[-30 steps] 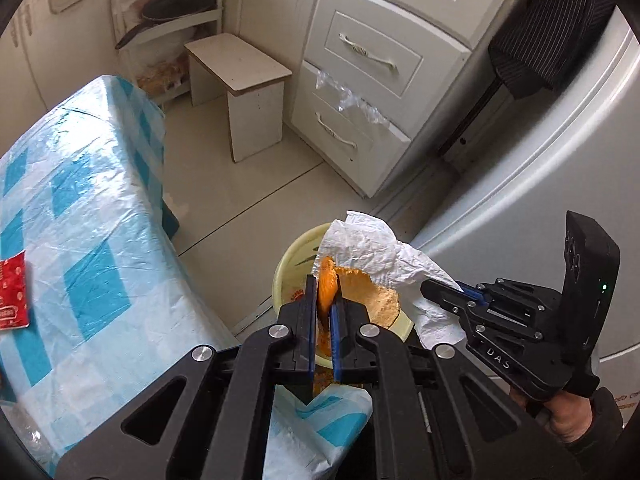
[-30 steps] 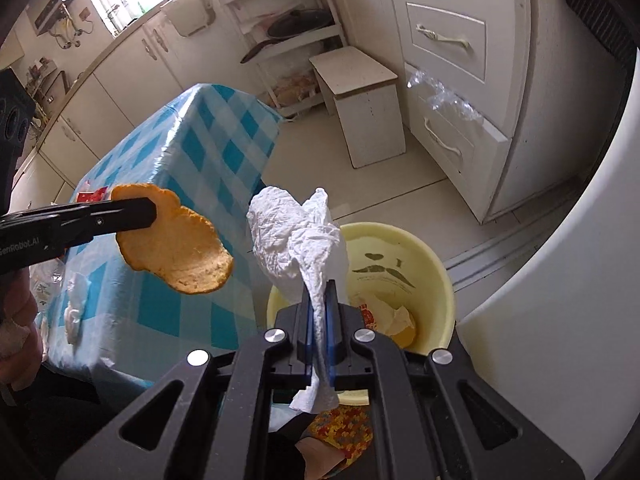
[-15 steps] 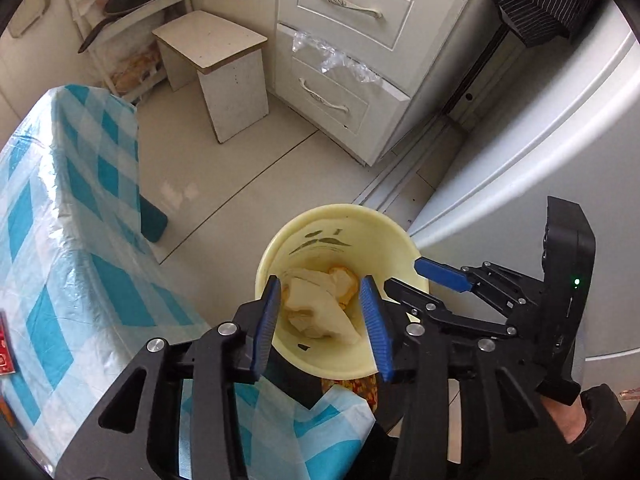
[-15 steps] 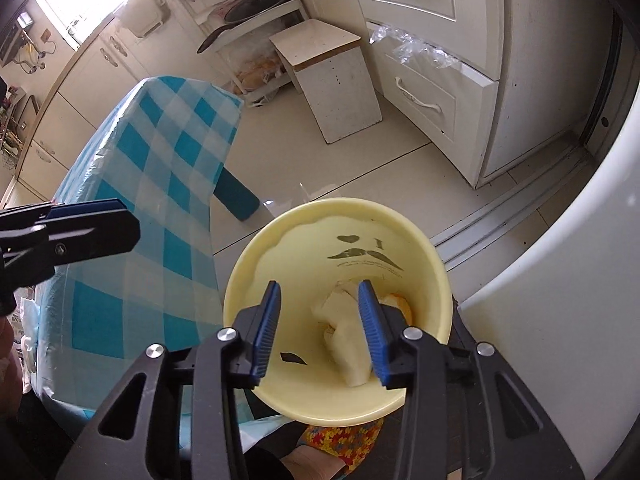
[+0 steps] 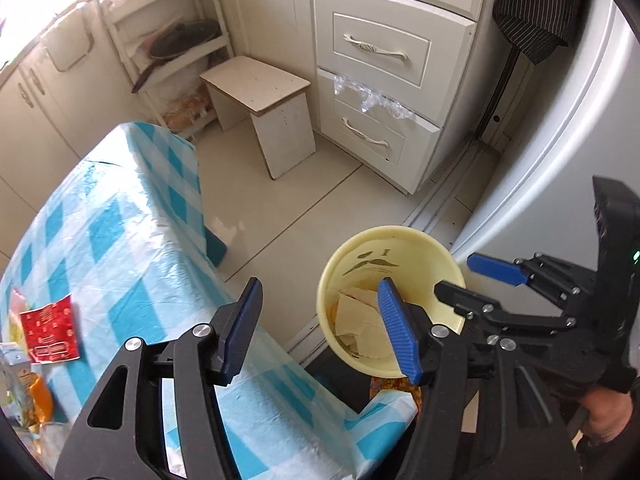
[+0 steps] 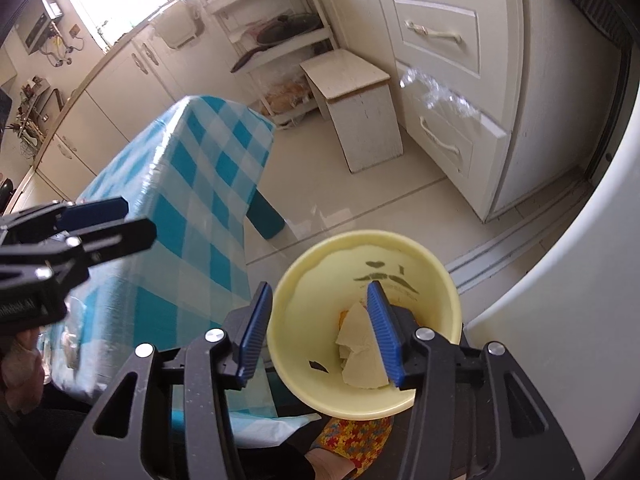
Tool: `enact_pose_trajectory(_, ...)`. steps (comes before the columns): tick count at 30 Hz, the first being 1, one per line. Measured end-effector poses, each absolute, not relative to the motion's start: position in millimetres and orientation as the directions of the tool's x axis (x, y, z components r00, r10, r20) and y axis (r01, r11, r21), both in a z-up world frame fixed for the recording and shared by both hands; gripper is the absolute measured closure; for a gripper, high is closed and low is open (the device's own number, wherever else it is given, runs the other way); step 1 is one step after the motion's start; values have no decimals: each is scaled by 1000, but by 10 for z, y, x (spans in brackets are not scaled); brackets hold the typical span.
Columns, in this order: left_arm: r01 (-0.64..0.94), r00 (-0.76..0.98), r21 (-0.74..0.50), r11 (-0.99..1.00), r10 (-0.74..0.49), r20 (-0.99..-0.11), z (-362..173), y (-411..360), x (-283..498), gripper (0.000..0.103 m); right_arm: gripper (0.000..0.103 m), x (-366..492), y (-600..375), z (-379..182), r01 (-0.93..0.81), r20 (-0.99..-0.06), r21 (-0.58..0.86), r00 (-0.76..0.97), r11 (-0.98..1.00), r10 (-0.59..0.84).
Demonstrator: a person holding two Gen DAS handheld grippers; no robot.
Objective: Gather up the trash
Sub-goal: 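Return to the table and grasp the clear plastic bottle with the left tool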
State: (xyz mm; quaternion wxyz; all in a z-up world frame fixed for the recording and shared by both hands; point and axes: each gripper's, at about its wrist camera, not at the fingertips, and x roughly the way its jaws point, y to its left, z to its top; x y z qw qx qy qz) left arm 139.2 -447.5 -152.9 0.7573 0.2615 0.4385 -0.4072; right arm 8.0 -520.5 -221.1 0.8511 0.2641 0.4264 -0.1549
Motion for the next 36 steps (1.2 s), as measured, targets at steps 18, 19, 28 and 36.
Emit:
enact_pose_trajectory(18, 726, 424, 49, 686, -390, -817, -987, -3168, 1624, 35, 42, 279, -4470, -740, 270, -636, 264, 771, 926, -44)
enact_pose_trajectory(19, 711, 432, 45, 701, -386, -815, -973, -3055, 1667, 34, 42, 303, -4401, -697, 252, -629, 265, 777, 931, -32)
enact_pose_trajectory(28, 560, 532, 57, 827, -306, -790, -911, -2040, 1945, 28, 39, 592, -3665, -714, 117, -594, 318, 798, 941, 102)
enact_pose_trajectory(36, 516, 566, 47, 855, -299, -768, -871, -1202, 2125, 17, 30, 743, -3130, -966, 52, -609, 242, 786, 969, 110)
